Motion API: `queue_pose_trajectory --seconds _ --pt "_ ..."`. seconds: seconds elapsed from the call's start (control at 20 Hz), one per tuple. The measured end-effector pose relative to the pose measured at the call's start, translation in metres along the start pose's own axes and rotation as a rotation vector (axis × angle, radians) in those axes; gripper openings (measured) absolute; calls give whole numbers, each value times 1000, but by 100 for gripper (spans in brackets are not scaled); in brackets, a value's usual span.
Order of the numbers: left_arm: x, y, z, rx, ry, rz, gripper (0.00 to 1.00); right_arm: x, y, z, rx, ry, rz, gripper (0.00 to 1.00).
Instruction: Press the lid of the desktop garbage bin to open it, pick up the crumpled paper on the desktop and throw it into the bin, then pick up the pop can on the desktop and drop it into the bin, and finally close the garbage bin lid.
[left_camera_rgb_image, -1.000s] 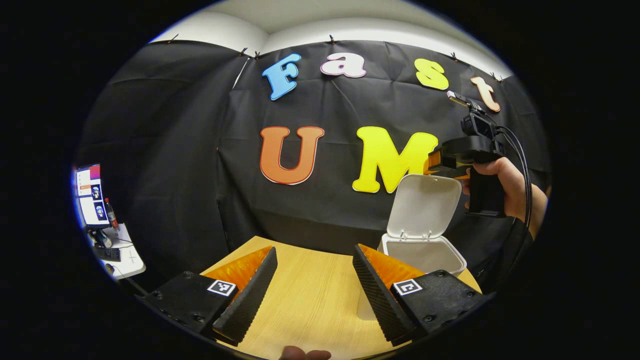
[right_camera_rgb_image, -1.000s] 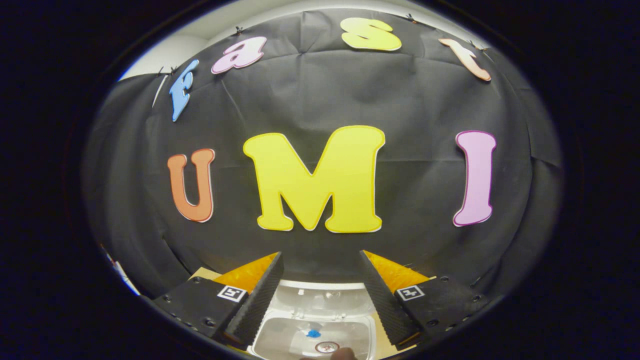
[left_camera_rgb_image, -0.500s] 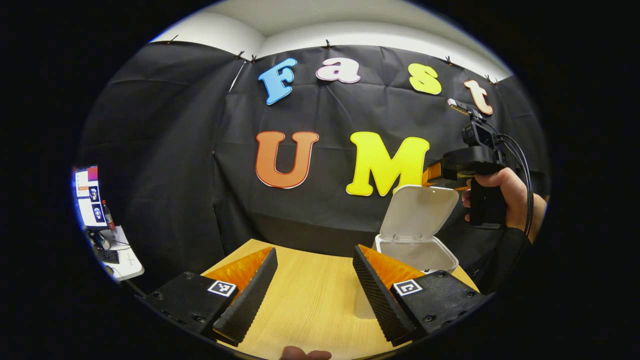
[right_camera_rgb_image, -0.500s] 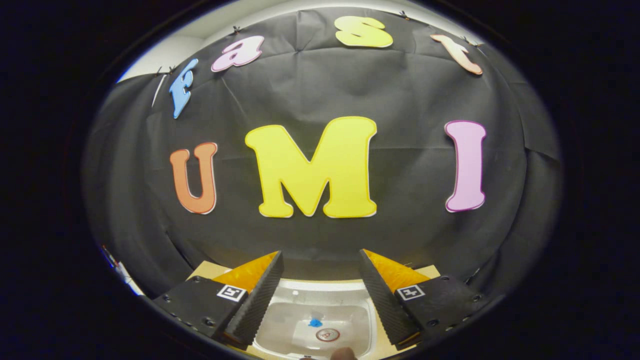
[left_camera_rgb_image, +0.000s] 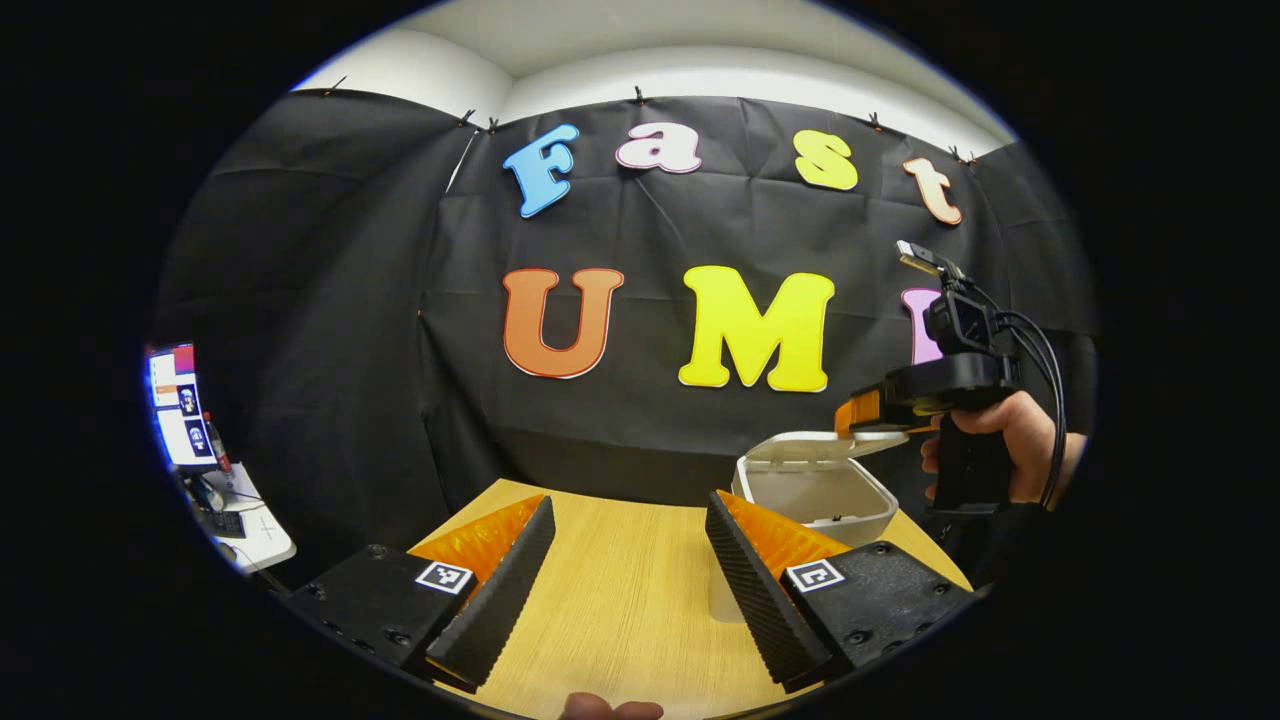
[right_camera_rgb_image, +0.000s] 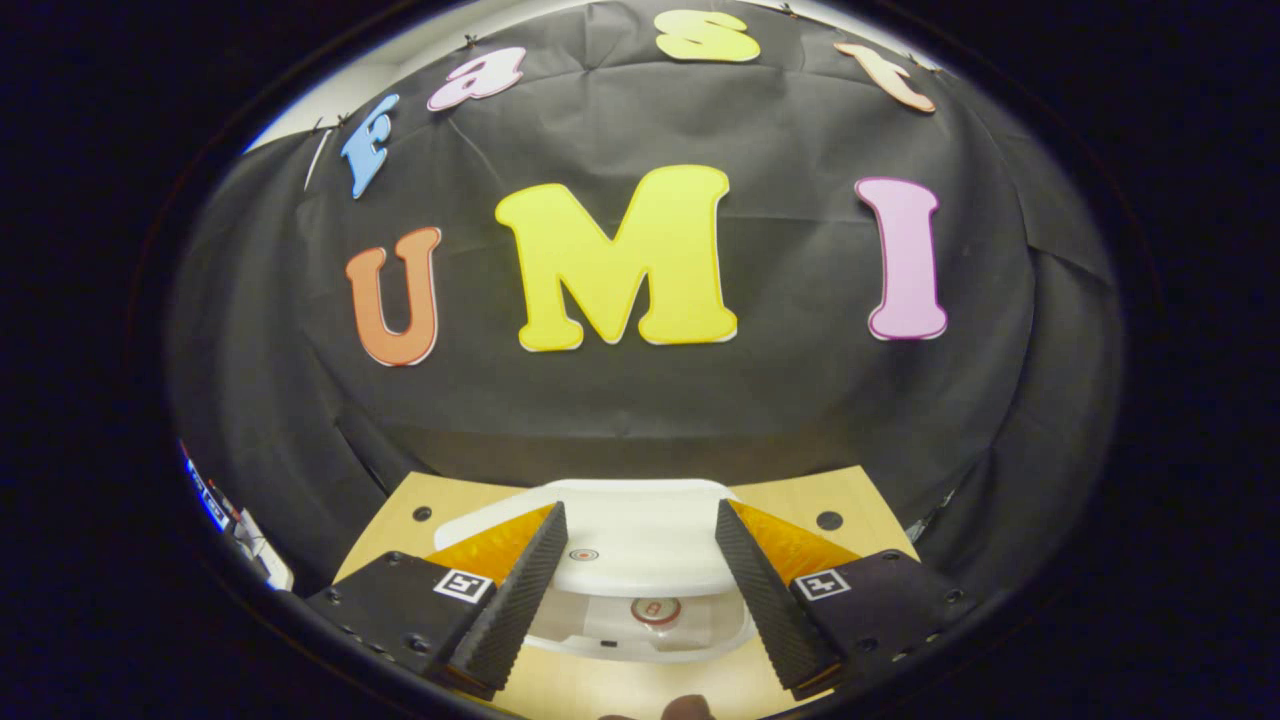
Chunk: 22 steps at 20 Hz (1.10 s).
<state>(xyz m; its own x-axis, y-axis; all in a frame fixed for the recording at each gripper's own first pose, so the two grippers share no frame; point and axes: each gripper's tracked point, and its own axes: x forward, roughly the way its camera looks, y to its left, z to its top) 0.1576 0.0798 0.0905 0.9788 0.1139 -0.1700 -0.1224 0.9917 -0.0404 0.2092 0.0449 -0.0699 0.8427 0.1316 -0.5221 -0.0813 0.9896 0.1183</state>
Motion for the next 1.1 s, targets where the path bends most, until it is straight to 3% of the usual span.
queue_pose_trajectory --seconds 0.45,1.1 --pt "-4 -4 -2 5 4 -11 98 -3 -4 -63 -39 64 -14 93" --pt "-2 -15 -9 18 26 -23 98 1 -5 -91 -100 65 -40 96"
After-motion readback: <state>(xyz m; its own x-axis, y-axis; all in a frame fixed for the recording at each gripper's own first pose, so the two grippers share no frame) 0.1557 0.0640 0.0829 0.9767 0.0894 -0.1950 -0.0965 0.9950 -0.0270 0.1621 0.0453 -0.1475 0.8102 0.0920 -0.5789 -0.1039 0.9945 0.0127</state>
